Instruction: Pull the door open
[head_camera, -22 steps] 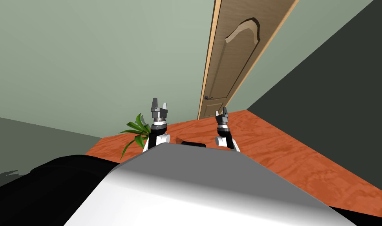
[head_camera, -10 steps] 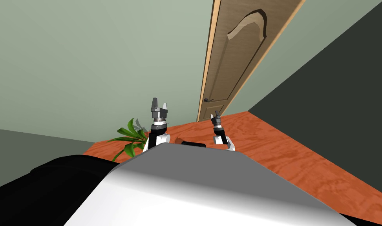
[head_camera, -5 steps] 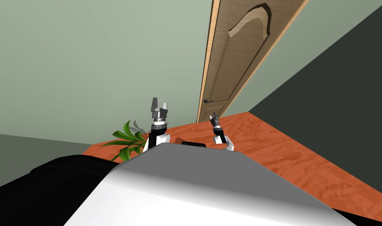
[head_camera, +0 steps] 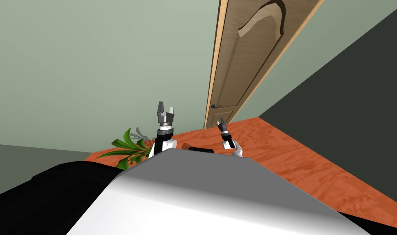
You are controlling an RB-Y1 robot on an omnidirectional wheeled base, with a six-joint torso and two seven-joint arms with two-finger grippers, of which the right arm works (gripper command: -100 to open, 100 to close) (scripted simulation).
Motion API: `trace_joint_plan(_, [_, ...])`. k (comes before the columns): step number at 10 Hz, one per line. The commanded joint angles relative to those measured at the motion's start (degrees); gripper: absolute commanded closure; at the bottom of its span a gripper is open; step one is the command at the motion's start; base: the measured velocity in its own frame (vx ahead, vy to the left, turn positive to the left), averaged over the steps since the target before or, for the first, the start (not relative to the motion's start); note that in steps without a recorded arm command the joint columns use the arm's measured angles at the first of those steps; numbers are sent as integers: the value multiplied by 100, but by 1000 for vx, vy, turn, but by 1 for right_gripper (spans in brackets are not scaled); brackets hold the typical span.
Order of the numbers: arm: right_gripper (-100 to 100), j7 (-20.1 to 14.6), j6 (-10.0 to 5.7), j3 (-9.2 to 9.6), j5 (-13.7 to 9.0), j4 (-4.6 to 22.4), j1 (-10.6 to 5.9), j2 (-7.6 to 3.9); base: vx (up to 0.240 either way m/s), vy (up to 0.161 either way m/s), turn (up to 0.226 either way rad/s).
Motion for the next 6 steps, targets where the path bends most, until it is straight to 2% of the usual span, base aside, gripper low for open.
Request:
trace_joint_plan(1, [-100,-48,-91,39,18,265,-107,-57,99,-22,-2])
trace_joint_plan(6, [-100,-194,-347,146,67,1104,-476,-230,103,-11,-3])
